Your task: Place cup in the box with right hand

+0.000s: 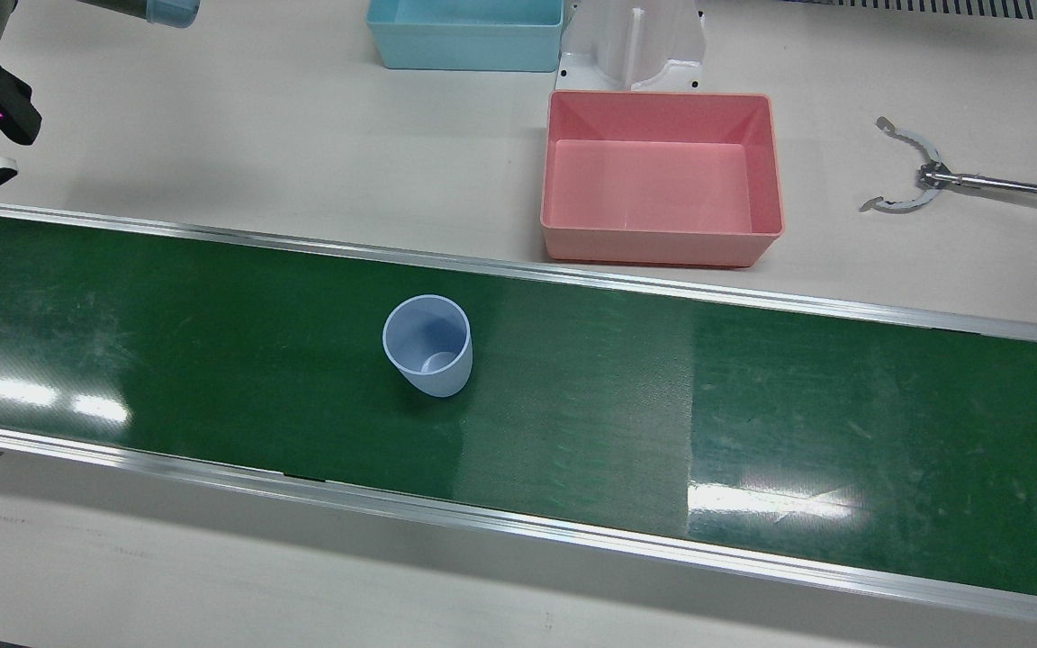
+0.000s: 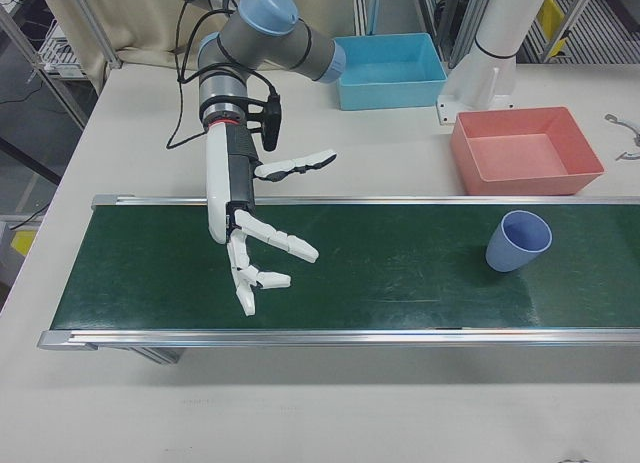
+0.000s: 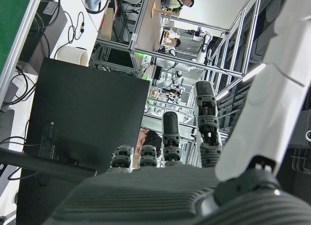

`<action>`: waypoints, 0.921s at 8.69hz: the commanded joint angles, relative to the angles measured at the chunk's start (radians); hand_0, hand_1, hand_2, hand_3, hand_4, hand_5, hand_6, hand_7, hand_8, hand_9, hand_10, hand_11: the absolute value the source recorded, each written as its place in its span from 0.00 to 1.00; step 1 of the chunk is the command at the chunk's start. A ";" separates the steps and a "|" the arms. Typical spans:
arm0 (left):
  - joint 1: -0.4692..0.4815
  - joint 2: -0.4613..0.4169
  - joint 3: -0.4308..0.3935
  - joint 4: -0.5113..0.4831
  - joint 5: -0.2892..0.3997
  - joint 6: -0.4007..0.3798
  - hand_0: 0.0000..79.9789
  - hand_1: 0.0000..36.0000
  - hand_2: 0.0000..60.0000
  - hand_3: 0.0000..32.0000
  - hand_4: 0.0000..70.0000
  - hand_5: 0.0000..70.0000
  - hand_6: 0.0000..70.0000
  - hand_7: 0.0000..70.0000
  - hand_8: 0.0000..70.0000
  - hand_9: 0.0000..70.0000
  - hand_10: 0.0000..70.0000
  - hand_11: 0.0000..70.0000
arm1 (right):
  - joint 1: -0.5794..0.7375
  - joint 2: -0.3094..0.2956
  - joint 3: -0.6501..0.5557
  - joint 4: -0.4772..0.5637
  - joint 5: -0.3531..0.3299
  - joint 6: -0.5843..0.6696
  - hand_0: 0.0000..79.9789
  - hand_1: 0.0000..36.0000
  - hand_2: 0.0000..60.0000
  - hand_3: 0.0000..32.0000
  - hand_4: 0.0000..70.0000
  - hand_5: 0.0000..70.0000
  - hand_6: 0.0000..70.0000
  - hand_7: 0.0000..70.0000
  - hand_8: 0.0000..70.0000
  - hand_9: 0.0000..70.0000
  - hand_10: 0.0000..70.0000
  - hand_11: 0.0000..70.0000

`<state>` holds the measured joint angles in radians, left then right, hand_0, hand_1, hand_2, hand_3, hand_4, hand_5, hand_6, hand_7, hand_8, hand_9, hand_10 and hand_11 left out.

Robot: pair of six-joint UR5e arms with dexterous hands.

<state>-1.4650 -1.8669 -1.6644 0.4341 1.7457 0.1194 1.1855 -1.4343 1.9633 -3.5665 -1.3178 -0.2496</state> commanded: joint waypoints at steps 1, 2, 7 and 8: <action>0.000 0.000 0.000 0.000 0.000 0.000 0.00 0.00 0.00 0.00 0.00 0.00 0.00 0.00 0.00 0.00 0.00 0.00 | 0.002 0.018 -0.032 -0.002 -0.001 -0.002 0.67 0.24 0.00 0.08 0.41 0.07 0.12 0.60 0.04 0.15 0.07 0.12; 0.000 0.000 0.000 0.000 0.000 0.000 0.00 0.00 0.00 0.00 0.00 0.00 0.00 0.00 0.00 0.00 0.00 0.00 | 0.063 0.049 0.015 -0.002 -0.050 0.003 0.67 0.24 0.00 0.09 0.41 0.07 0.11 0.59 0.03 0.14 0.07 0.12; 0.000 0.000 0.000 0.000 0.000 0.000 0.00 0.00 0.00 0.00 0.00 0.00 0.00 0.00 0.00 0.00 0.00 0.00 | 0.075 0.078 0.088 -0.058 -0.090 0.027 0.68 0.32 0.00 0.38 0.43 0.07 0.10 0.60 0.02 0.13 0.06 0.11; 0.000 0.000 0.000 0.000 0.000 0.000 0.00 0.00 0.00 0.00 0.00 0.00 0.00 0.00 0.00 0.00 0.00 0.00 | 0.088 0.063 0.100 -0.058 -0.090 0.027 0.68 0.31 0.00 0.36 0.42 0.07 0.10 0.58 0.02 0.13 0.06 0.11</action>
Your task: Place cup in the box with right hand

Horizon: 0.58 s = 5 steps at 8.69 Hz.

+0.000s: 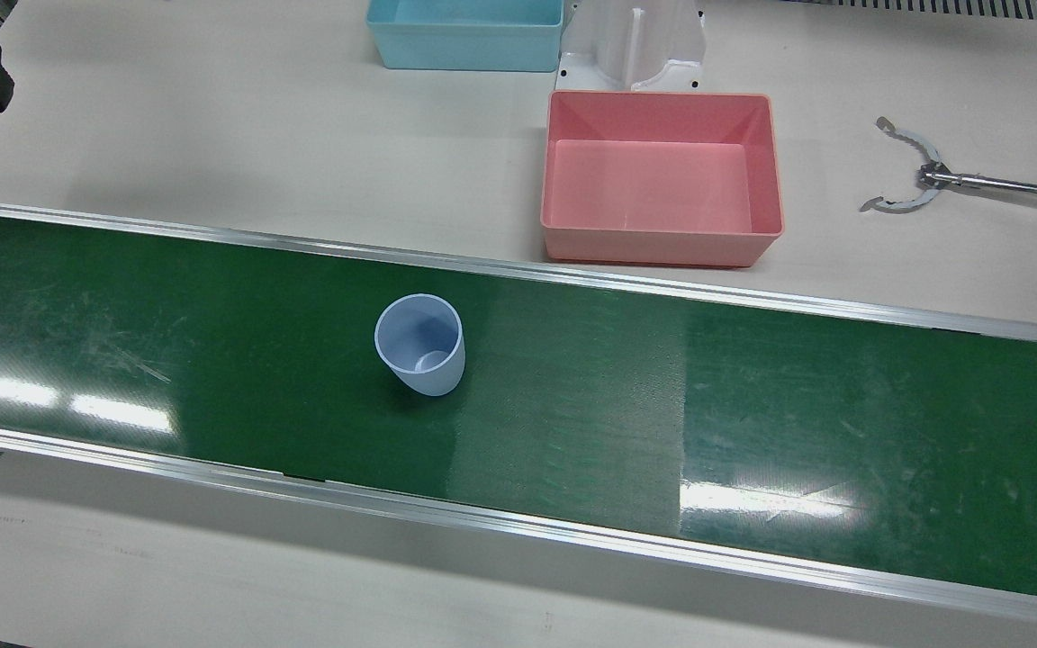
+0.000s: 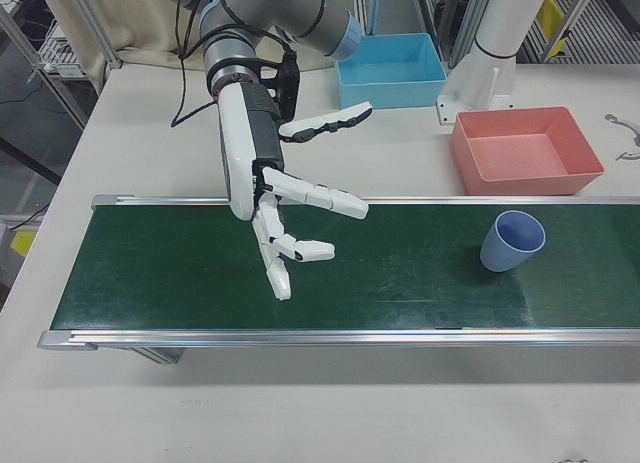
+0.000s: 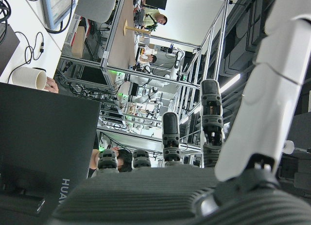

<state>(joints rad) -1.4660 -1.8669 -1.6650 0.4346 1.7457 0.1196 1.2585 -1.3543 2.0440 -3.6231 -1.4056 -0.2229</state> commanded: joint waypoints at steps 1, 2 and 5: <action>0.001 0.000 0.002 -0.002 0.000 0.000 0.00 0.00 0.00 0.00 0.00 0.00 0.00 0.00 0.00 0.00 0.00 0.00 | 0.013 -0.038 0.033 0.000 -0.003 0.000 0.68 0.29 0.00 0.32 0.41 0.07 0.10 0.56 0.03 0.13 0.06 0.11; 0.001 0.000 0.001 -0.002 0.000 -0.002 0.00 0.00 0.00 0.00 0.00 0.00 0.00 0.00 0.00 0.00 0.00 0.00 | 0.022 -0.040 0.045 0.001 -0.009 0.000 0.67 0.29 0.00 0.32 0.40 0.07 0.09 0.54 0.03 0.13 0.06 0.11; 0.001 0.000 0.001 0.000 0.000 -0.002 0.00 0.00 0.00 0.00 0.00 0.00 0.00 0.00 0.00 0.00 0.00 0.00 | 0.025 -0.072 0.102 0.000 -0.016 0.002 0.67 0.28 0.00 0.33 0.38 0.07 0.09 0.50 0.03 0.12 0.06 0.11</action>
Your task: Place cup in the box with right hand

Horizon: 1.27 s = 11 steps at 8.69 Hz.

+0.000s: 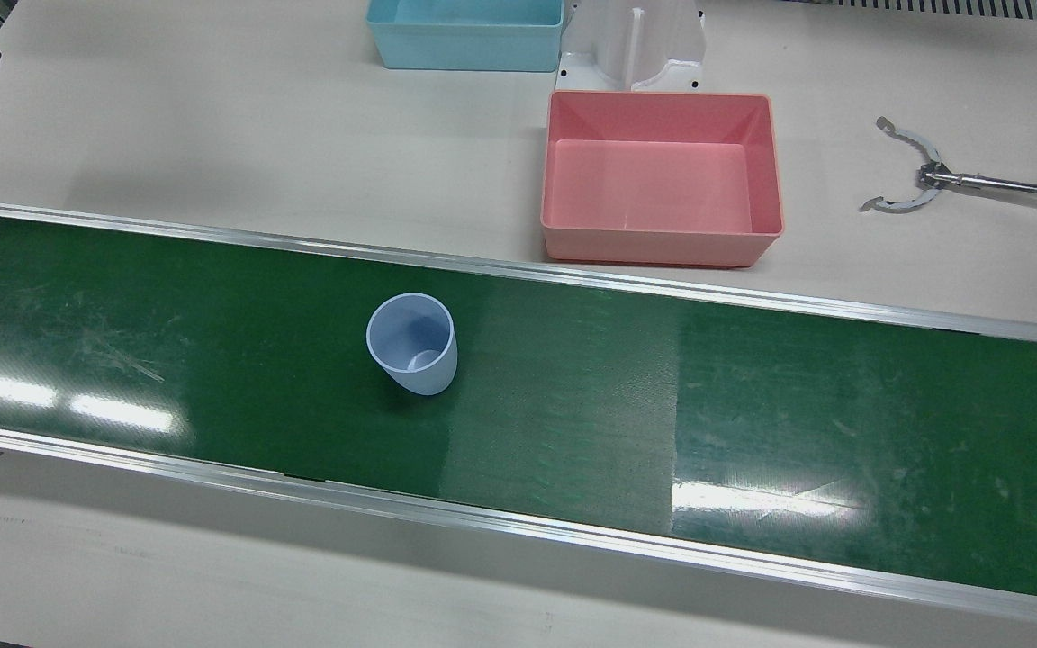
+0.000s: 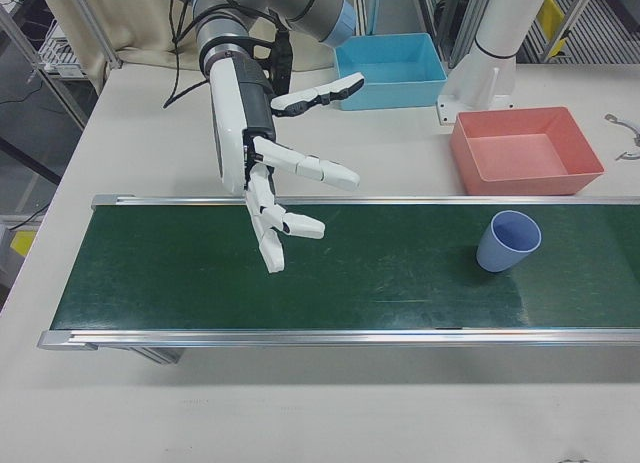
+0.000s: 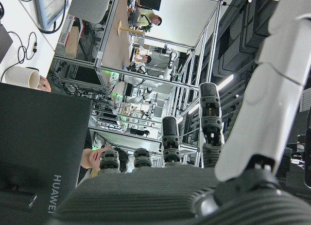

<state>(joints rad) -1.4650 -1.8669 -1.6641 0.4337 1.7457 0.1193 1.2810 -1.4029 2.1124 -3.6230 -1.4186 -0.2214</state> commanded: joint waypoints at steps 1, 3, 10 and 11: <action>0.000 0.000 0.000 0.000 0.000 0.000 0.00 0.00 0.00 0.00 0.00 0.00 0.00 0.00 0.00 0.00 0.00 0.00 | 0.005 -0.037 0.029 0.000 -0.003 0.002 0.67 0.28 0.00 0.31 0.37 0.07 0.09 0.50 0.03 0.12 0.06 0.11; 0.000 0.000 0.000 0.000 0.000 -0.001 0.00 0.00 0.00 0.00 0.00 0.00 0.00 0.00 0.00 0.00 0.00 0.00 | -0.017 -0.061 0.012 -0.002 -0.002 -0.028 0.67 0.28 0.00 0.29 0.37 0.07 0.09 0.48 0.03 0.12 0.07 0.12; 0.000 0.000 0.000 0.000 0.000 0.000 0.00 0.00 0.00 0.00 0.00 0.00 0.00 0.00 0.00 0.00 0.00 0.00 | 0.021 -0.082 -0.446 0.583 0.013 -0.207 0.68 0.37 0.00 0.00 0.43 0.08 0.08 0.32 0.07 0.13 0.07 0.13; 0.000 0.000 0.000 0.000 0.000 0.000 0.00 0.00 0.00 0.00 0.00 0.00 0.00 0.00 0.00 0.00 0.00 0.00 | 0.024 -0.085 -0.427 0.572 0.016 -0.204 0.68 0.38 0.00 0.12 0.37 0.09 0.06 0.27 0.06 0.10 0.06 0.11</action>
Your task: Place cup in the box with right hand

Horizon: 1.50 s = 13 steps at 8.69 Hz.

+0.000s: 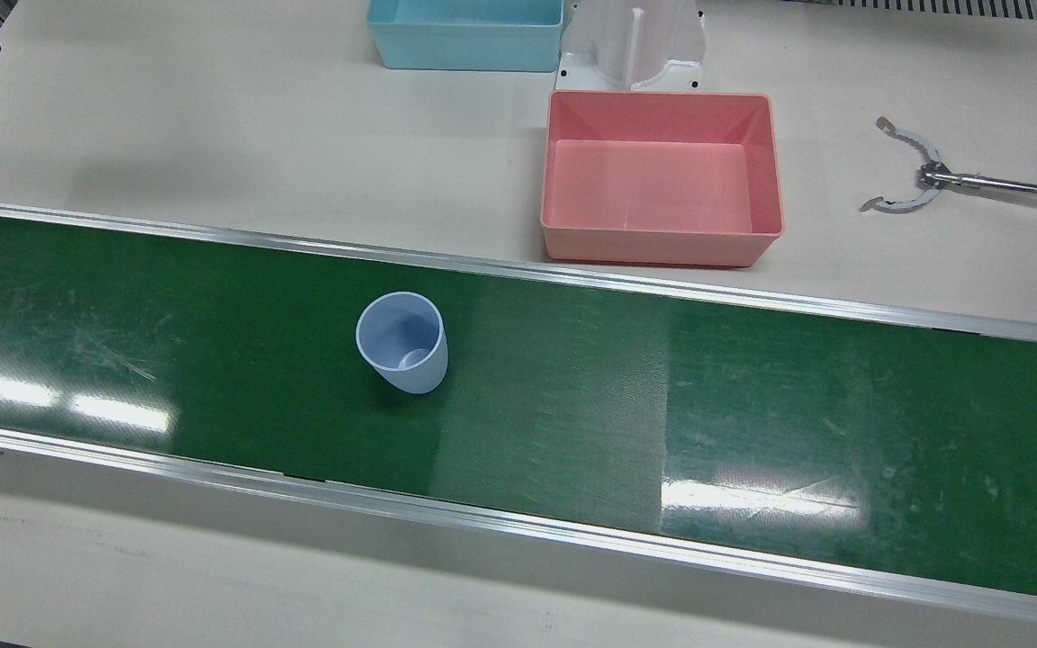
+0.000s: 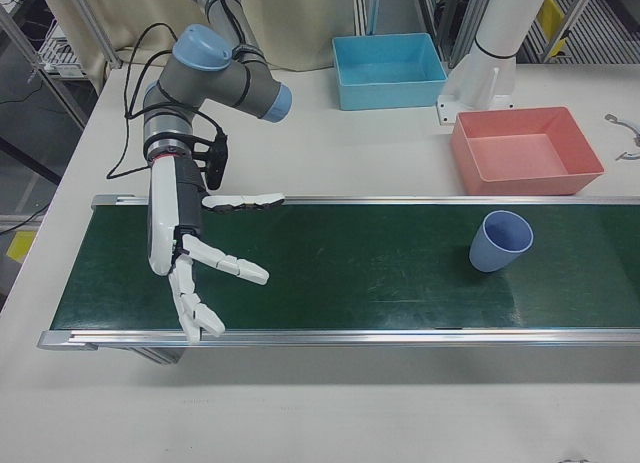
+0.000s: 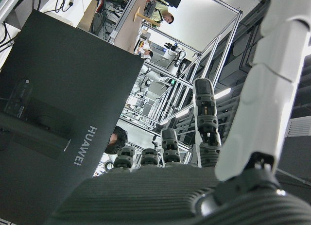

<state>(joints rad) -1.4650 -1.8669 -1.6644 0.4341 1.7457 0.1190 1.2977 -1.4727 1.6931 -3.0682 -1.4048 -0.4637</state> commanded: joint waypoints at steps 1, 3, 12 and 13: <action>0.000 0.000 0.000 0.000 0.000 0.001 0.00 0.00 0.00 0.00 0.00 0.00 0.00 0.00 0.00 0.00 0.00 0.00 | 0.000 -0.058 0.067 -0.053 0.019 0.034 0.68 0.37 0.00 0.19 0.36 0.08 0.06 0.27 0.05 0.09 0.06 0.11; 0.000 0.000 0.000 0.000 0.000 0.001 0.00 0.00 0.00 0.00 0.00 0.00 0.00 0.00 0.00 0.00 0.00 0.00 | -0.076 -0.048 0.082 -0.118 0.026 0.042 0.68 0.41 0.02 0.20 0.37 0.08 0.06 0.29 0.03 0.08 0.04 0.08; 0.000 0.000 -0.002 0.000 0.000 0.001 0.00 0.00 0.00 0.00 0.00 0.00 0.00 0.00 0.00 0.00 0.00 0.00 | -0.502 0.152 0.092 -0.191 0.369 -0.032 0.66 0.34 0.00 0.14 0.37 0.07 0.06 0.32 0.02 0.07 0.03 0.07; 0.000 0.000 -0.002 0.000 0.000 0.001 0.00 0.00 0.00 0.00 0.00 0.00 0.00 0.00 0.00 0.00 0.00 0.00 | -0.476 0.153 0.129 -0.239 0.369 -0.033 0.66 0.35 0.00 0.12 0.39 0.07 0.07 0.35 0.02 0.08 0.04 0.07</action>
<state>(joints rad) -1.4650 -1.8668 -1.6657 0.4341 1.7457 0.1196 0.8105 -1.3378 1.7814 -3.2554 -1.0620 -0.4840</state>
